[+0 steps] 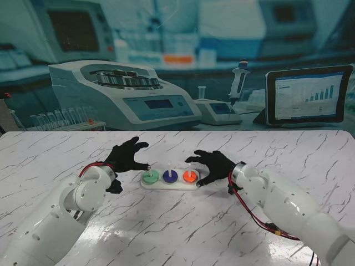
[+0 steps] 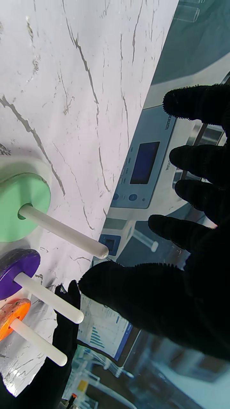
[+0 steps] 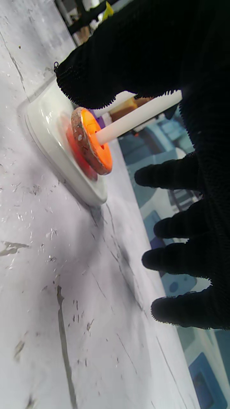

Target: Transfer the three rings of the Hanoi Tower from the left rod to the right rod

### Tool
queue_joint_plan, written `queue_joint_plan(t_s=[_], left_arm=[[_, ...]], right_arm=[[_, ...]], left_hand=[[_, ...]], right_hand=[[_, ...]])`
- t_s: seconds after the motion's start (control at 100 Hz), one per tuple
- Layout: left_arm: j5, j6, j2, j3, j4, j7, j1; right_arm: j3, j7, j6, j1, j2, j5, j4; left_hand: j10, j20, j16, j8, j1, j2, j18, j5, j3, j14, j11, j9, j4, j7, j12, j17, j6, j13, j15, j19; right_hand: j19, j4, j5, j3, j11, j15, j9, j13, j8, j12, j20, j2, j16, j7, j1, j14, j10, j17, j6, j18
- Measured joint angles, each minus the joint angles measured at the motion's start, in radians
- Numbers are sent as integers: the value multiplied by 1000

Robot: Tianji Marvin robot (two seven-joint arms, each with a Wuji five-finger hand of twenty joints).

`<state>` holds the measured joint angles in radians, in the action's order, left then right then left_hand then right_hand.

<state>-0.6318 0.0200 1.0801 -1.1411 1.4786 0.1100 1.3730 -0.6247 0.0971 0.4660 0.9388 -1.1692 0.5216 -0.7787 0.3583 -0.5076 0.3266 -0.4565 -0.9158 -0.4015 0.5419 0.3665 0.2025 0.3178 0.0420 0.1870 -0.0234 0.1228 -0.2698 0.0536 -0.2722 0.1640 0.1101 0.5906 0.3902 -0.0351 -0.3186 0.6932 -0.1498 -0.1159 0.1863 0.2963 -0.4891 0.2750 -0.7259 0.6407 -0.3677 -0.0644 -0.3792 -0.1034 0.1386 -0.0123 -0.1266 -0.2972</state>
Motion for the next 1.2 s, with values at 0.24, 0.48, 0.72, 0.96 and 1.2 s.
queue_joint_plan(t_s=[0.24,0.48,0.72,0.96,1.2], left_arm=[[5,1,0,1,0,2,0],[7,1,0,1,-4,4,-1],[10,2,0,1,-7,4,-1],[11,2,0,2,-10,2,-2],[14,2,0,5,-12,1,-4]], right_arm=[[100,10,48,-75,-40,-23,99],[130,10,64,-102,-63,-41,130],[148,2,76,-112,-69,-42,138],[155,-6,78,-114,-69,-42,140],[159,-1,72,-115,-69,-34,142]], left_hand=[[-7,0,0,-6,0,0,0,10,-24,0,0,0,0,1,0,0,1,0,0,0],[-8,0,0,-12,0,1,0,10,-36,0,0,0,0,1,0,0,1,0,0,0],[-9,0,0,-12,-12,13,0,10,-48,0,1,11,0,1,-1,0,10,0,0,0],[-9,0,0,-12,-12,30,0,11,-60,0,1,11,0,1,-1,0,10,0,0,0],[-9,0,0,-13,-31,34,0,11,-76,0,1,11,0,1,-1,0,10,0,0,0]], right_hand=[[0,0,-22,-7,-13,-23,0,0,-8,0,0,2,0,-10,-25,9,-2,0,-9,0],[-1,0,-29,-11,-31,-37,0,0,-19,0,0,9,0,-10,-38,10,-2,0,-9,0],[-10,0,-72,-24,-38,-39,0,0,-33,0,0,12,0,-54,-62,10,-2,0,-10,0],[-11,0,-99,-33,-48,-50,0,0,-45,0,0,12,0,-76,-94,10,-2,0,-11,0],[-11,0,-145,-51,-82,-65,0,0,-83,0,0,12,0,-117,-158,13,-2,11,-28,0]])
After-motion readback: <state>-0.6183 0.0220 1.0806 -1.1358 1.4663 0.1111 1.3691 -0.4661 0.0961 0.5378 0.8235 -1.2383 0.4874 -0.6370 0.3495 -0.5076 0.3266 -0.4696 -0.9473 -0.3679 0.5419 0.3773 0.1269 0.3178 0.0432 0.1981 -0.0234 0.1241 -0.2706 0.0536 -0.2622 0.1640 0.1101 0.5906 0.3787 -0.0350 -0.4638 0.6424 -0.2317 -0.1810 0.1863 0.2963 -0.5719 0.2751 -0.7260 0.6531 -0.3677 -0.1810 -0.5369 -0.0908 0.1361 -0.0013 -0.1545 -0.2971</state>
